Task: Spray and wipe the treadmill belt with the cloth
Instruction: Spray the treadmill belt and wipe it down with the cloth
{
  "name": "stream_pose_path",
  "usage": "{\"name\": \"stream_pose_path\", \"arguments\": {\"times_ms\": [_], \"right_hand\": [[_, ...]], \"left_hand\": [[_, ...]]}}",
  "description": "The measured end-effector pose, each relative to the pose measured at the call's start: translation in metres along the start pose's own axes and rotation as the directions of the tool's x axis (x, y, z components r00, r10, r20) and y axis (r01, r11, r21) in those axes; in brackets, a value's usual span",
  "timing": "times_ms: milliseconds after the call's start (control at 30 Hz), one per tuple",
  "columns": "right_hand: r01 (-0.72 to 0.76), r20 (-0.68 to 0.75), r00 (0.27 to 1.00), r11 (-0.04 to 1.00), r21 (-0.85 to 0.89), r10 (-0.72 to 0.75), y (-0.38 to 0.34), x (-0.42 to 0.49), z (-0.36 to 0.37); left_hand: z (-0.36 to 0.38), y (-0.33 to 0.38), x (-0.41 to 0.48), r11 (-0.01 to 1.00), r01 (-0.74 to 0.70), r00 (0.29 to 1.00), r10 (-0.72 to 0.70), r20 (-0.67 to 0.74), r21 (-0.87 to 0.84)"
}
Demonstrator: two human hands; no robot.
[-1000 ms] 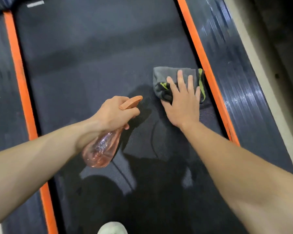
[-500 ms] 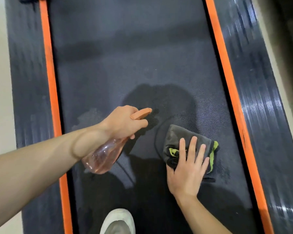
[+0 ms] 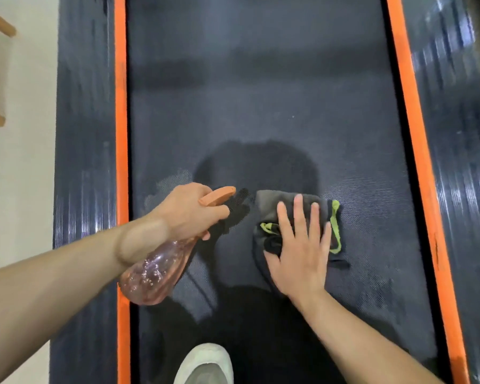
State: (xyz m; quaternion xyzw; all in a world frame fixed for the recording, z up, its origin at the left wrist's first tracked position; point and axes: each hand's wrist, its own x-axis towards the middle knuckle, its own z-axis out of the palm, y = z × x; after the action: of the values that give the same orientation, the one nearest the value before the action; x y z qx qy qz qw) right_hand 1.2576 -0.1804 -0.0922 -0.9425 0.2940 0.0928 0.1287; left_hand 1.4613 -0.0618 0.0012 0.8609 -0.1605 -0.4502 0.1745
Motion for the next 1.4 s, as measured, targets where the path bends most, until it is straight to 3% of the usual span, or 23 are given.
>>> {"name": "stream_pose_path", "arguments": {"times_ms": [133,267,367,467,567,633,733,833,933,1133,1233,1400], "right_hand": [[0.129,-0.036,0.991,0.992,0.003,-0.129,-0.005,0.142,-0.028],[0.076,0.006,0.997,0.994,0.077,-0.076,-0.020,0.225,-0.050],[0.154,-0.060,0.986,0.988,0.002,-0.154,-0.014,0.152,-0.031],[0.361,0.040,0.932,0.932,-0.026,-0.360,0.010,0.028,-0.009],[0.534,0.145,0.839,0.845,-0.039,-0.524,0.039,0.020,-0.012],[0.511,0.159,0.852,0.858,-0.050,-0.499,0.042,0.071,-0.022],[0.282,0.086,0.956,0.960,0.007,-0.281,0.028,0.160,-0.043],[0.137,0.101,0.985,0.990,0.036,-0.140,0.016,0.189,-0.051],[0.192,0.033,0.981,0.981,-0.036,-0.191,0.008,0.131,-0.035],[0.403,0.143,0.908,0.914,-0.046,-0.393,-0.008,-0.043,0.011],[0.393,0.182,0.910,0.915,-0.088,-0.373,-0.019,-0.069,0.023],[0.325,0.111,0.942,0.943,-0.071,-0.316,-0.030,-0.075,0.029]], "left_hand": [[-0.006,-0.020,-0.006,0.995,0.010,0.995,-0.020,-0.099,-0.104],[-0.011,-0.027,-0.016,0.971,0.027,0.992,-0.055,-0.111,-0.236],[-0.013,-0.022,-0.017,0.969,0.023,0.994,-0.048,-0.097,-0.245],[-0.008,-0.010,-0.016,0.978,-0.004,0.996,-0.015,-0.088,-0.209],[0.002,-0.001,-0.014,0.974,-0.031,0.997,0.014,-0.080,-0.223],[0.006,0.002,-0.014,0.974,-0.032,0.996,0.013,-0.086,-0.224],[0.010,-0.002,-0.015,0.971,-0.037,0.991,0.006,-0.132,-0.234],[0.011,-0.009,-0.020,0.978,-0.019,0.984,-0.018,-0.177,-0.209],[0.014,-0.017,-0.027,0.975,-0.005,0.982,-0.038,-0.186,-0.223],[0.023,-0.047,-0.046,0.931,0.070,0.986,-0.120,-0.118,-0.357],[0.027,-0.062,-0.060,0.902,0.052,0.988,-0.108,-0.108,-0.428],[0.028,-0.085,-0.084,0.916,0.037,0.991,-0.086,-0.105,-0.400]]}}
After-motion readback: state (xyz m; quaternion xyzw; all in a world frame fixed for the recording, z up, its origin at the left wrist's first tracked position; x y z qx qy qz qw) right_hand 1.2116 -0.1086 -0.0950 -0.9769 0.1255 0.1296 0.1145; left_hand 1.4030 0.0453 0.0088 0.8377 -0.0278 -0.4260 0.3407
